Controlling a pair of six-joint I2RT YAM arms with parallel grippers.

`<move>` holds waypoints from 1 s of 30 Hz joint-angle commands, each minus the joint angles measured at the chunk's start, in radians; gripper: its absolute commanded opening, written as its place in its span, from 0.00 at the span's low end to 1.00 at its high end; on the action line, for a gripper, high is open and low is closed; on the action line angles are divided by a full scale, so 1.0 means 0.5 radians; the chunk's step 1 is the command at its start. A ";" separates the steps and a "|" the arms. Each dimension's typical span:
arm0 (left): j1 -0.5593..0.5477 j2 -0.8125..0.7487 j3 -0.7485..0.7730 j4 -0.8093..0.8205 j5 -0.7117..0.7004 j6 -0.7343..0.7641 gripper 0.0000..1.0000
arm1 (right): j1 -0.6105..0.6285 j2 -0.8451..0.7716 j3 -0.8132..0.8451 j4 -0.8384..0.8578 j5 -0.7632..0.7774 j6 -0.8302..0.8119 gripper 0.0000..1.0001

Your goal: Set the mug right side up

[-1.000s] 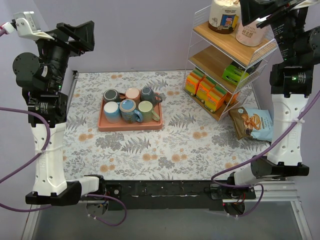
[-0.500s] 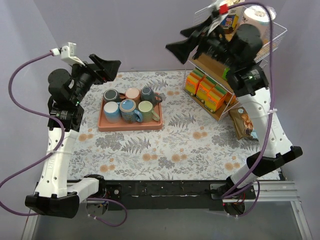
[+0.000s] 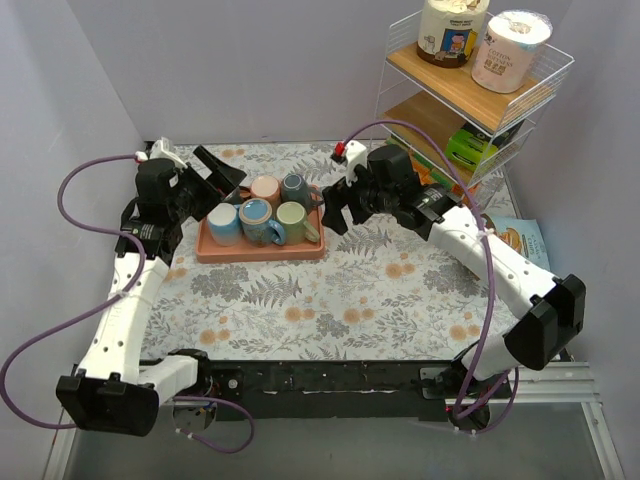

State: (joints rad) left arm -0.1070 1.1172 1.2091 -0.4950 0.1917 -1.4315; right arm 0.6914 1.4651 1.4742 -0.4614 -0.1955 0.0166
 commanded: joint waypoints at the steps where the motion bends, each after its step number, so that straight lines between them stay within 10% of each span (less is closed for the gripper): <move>1: 0.002 -0.258 -0.099 -0.016 -0.150 -0.061 0.98 | 0.062 0.042 -0.147 0.155 0.130 -0.052 0.87; 30: -0.031 -0.725 -0.614 -0.130 0.368 -0.276 0.98 | 0.102 1.046 0.224 0.411 0.142 -0.211 0.61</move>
State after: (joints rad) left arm -0.1219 0.7136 0.8978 -0.5674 0.3252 -1.5829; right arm 0.7410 1.9568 1.5036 -0.3031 -0.1368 -0.0593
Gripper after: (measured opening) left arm 0.981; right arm 0.635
